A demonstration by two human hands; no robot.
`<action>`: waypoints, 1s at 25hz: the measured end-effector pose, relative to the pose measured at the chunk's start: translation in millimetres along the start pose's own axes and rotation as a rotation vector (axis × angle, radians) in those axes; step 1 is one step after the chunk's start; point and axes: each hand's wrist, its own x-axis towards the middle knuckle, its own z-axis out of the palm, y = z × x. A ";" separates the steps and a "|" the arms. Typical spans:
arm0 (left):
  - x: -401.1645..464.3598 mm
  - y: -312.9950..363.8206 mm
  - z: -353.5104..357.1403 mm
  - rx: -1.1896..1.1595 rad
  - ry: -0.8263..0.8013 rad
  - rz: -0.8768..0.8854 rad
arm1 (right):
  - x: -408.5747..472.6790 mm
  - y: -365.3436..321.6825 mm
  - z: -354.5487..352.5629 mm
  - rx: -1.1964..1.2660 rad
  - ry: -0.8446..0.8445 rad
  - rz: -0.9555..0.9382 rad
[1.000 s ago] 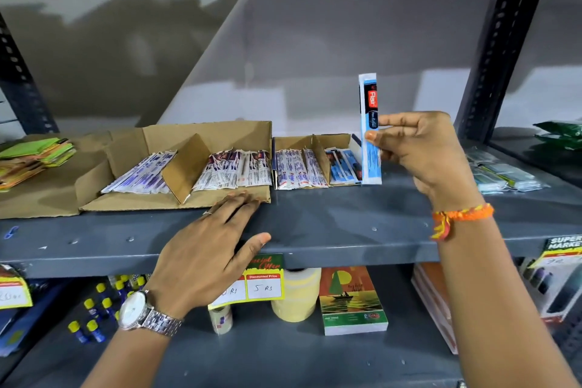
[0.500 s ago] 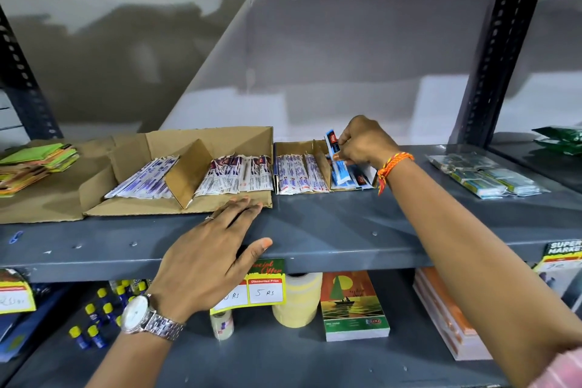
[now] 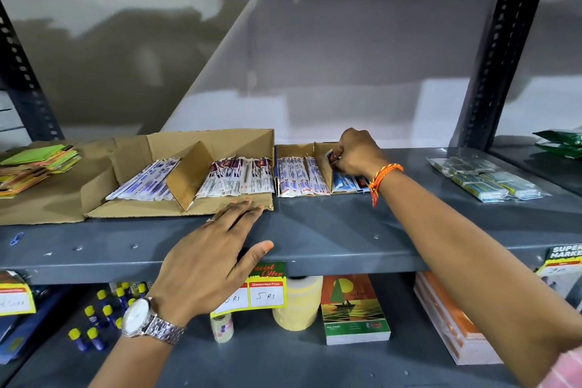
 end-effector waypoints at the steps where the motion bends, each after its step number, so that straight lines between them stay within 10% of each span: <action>1: -0.2 -0.3 -0.2 0.002 0.000 0.000 | 0.0 0.0 -0.8 -0.003 0.014 -0.007; 8: -1.5 -0.8 0.0 0.019 -0.009 -0.004 | -42.3 31.1 -46.5 0.152 0.199 0.039; 14: -1.3 -1.3 0.3 0.018 -0.005 -0.005 | -64.4 55.2 -52.0 -0.193 -0.093 -0.164; 25: 1.4 -2.3 0.7 0.010 -0.011 0.016 | -55.2 48.0 -31.3 -0.396 -0.115 -0.261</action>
